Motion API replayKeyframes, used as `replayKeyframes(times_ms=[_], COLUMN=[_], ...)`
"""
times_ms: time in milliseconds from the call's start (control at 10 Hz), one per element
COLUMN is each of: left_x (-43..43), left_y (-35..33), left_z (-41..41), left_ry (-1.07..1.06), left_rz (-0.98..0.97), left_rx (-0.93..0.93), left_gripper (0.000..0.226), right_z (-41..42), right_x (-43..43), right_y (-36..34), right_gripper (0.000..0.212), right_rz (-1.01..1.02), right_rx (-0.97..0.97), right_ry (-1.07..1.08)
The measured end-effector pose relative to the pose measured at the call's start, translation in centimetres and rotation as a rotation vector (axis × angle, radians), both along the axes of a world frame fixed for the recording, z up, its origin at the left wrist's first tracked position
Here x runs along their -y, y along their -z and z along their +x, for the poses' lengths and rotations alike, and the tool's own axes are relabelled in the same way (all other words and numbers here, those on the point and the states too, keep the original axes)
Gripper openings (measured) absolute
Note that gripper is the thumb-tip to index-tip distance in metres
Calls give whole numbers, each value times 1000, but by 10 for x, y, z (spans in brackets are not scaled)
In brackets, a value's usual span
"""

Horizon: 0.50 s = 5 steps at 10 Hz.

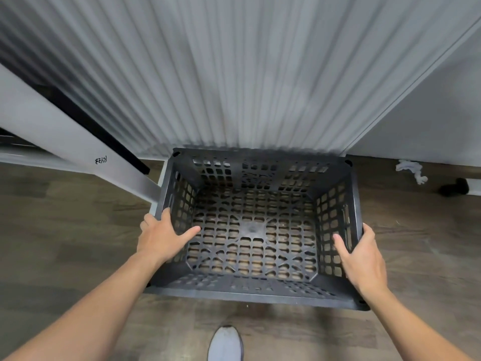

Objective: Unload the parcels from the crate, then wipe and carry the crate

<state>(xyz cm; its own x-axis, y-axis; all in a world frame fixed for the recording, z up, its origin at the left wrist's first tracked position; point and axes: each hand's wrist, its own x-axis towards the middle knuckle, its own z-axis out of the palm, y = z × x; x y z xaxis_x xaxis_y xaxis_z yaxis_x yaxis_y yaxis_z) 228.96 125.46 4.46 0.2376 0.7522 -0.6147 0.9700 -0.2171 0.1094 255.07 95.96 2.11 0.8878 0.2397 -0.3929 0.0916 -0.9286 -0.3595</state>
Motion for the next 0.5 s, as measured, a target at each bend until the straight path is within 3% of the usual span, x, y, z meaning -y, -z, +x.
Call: replayKeyframes(times_ms=[200, 300, 500], left_x=[0, 4, 33], left_y=[0, -13, -85], left_z=[4, 14, 48], left_ry=[-28, 28, 150], left_rz=[-32, 5, 46], left_rx=[-3, -38, 35], left_gripper=[109, 108, 105], right_z=[2, -1, -12], right_x=[-4, -5, -33], right_y=[2, -6, -88], right_gripper=[78, 84, 86], right_rz=[-36, -198, -263], right_rx=[-31, -26, 53], right_ry=[-26, -82, -270])
